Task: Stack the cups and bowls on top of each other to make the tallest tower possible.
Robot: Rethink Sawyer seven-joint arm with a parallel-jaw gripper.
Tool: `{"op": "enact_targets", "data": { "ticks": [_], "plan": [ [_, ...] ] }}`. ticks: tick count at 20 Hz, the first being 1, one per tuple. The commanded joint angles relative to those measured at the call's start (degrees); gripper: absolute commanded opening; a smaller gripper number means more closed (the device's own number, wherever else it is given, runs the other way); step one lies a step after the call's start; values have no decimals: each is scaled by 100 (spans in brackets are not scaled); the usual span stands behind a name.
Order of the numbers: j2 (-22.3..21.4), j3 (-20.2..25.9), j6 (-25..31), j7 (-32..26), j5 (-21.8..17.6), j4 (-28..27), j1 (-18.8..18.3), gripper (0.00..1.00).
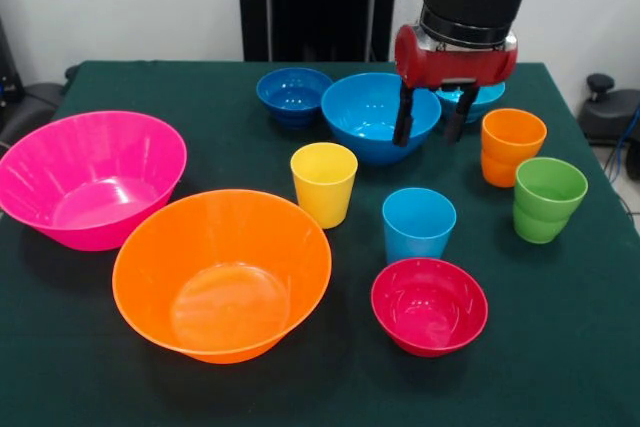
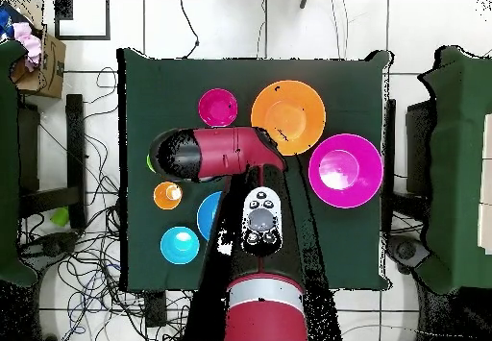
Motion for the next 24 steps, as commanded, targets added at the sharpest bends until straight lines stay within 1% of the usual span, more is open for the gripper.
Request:
{"op": "enact_targets", "data": {
  "ticks": [1, 2, 4, 7, 10, 14, 17, 18, 22, 24],
  "plan": [
    [-193, 560, 888, -352, -90, -312, -218, 100],
    [-369, 573, 1056, -516, -111, -233, -273, 100],
    [-563, 643, 1191, -723, -129, -89, -404, 100],
    [-716, 734, 1220, -1020, -260, 24, -641, 100],
    [-862, 908, 1111, -1380, -369, 294, -999, 100],
    [-834, 1118, 781, -1548, -565, 619, -1369, 100],
    [-724, 1228, 618, -1409, -691, 701, -1471, 100],
    [-674, 1238, 470, -1279, -714, 773, -1476, 100],
    [-535, 1208, 71, -827, -916, 882, -1431, 100],
    [-482, 1184, -26, -621, -965, 906, -1372, 100]
  ]
}}
